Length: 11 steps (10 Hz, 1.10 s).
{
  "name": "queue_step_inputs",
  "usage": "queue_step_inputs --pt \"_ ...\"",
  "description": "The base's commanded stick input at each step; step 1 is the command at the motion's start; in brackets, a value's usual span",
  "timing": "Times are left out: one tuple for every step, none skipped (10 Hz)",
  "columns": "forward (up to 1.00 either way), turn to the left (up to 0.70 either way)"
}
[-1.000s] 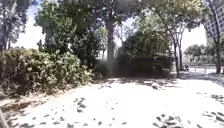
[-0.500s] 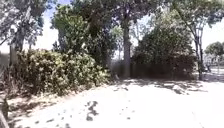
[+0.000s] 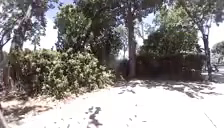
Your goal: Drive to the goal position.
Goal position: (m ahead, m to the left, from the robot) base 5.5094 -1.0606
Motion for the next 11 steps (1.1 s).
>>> queue_step_inputs --pt "0.45 -0.27" --pt "0.45 -0.15" --pt "0.45 -0.03" --pt "0.45 0.00" --pt "0.45 0.00" --pt "0.31 0.00" --pt "0.05 0.00" --pt "0.00 0.00" --pt "0.00 0.00" --pt "0.00 0.00" --pt "0.00 0.00"
